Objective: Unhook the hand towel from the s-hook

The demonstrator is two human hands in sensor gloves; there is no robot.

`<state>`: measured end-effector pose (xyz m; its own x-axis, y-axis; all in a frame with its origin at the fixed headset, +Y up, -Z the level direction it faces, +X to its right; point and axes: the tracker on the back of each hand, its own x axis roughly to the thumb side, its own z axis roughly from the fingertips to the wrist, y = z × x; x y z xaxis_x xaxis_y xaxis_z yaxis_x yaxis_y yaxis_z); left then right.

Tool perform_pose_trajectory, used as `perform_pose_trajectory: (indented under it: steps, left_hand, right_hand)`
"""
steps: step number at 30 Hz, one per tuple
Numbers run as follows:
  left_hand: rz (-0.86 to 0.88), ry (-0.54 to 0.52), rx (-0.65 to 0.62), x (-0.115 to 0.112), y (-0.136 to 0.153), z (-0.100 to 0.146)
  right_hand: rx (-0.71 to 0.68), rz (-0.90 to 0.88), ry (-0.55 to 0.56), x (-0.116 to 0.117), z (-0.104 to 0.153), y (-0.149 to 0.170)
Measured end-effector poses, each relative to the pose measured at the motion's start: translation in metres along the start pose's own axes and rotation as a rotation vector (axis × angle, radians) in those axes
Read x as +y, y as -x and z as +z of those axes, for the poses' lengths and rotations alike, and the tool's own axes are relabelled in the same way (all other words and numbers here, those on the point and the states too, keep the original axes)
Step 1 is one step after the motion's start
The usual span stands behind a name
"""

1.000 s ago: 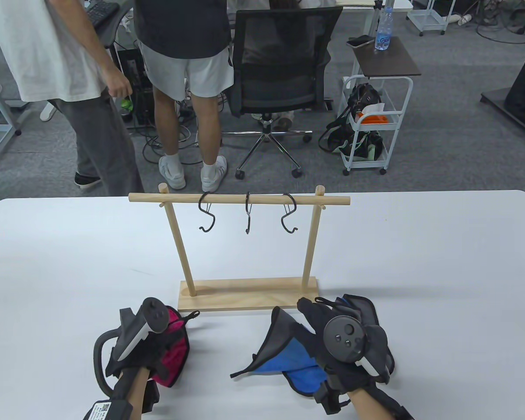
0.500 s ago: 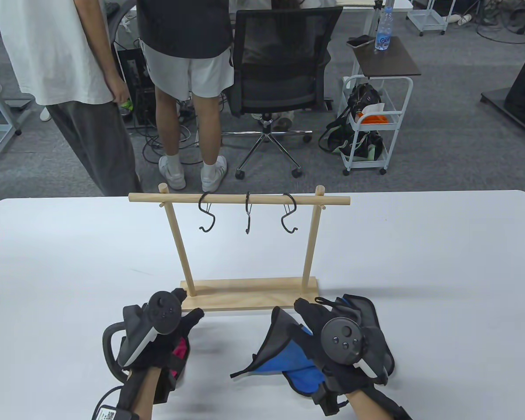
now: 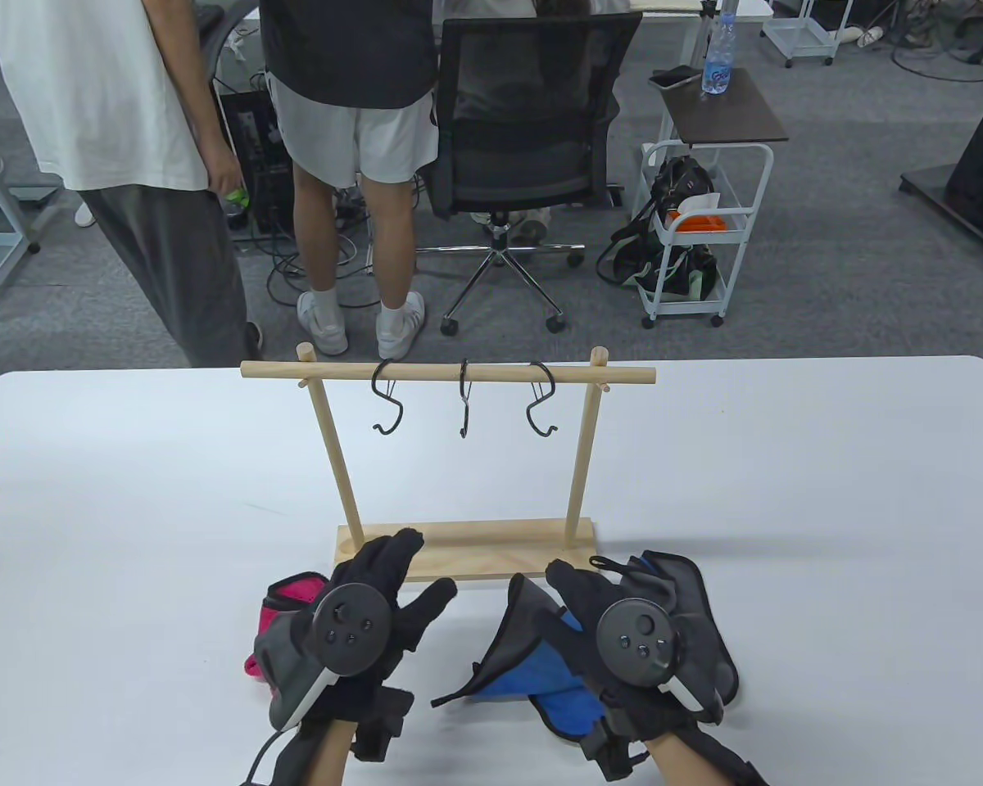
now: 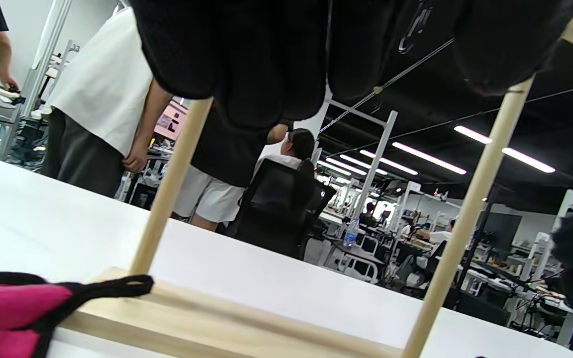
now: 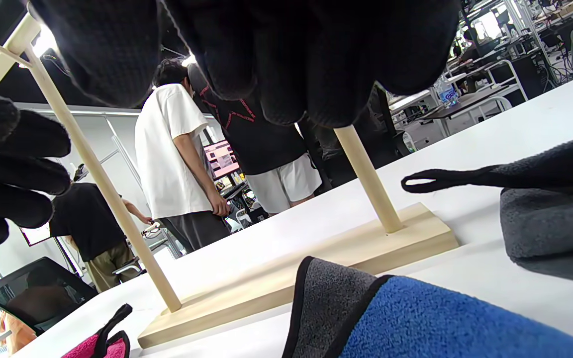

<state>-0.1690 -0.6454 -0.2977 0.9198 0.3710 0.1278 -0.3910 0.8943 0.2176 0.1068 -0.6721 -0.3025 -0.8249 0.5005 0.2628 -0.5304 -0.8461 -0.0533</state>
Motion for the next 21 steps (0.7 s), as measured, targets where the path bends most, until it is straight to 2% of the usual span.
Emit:
perform_pose_trajectory:
  steps: [10,21]
  left_hand:
    - [0.016,-0.031,-0.084,-0.026,-0.008,0.013]
    - [0.013,-0.008,-0.098,-0.037,-0.008,0.016]
  right_hand:
    - [-0.004,0.004,0.006,0.000,0.001,-0.001]
    - [-0.006,0.010,0.007,0.000,0.002,-0.001]
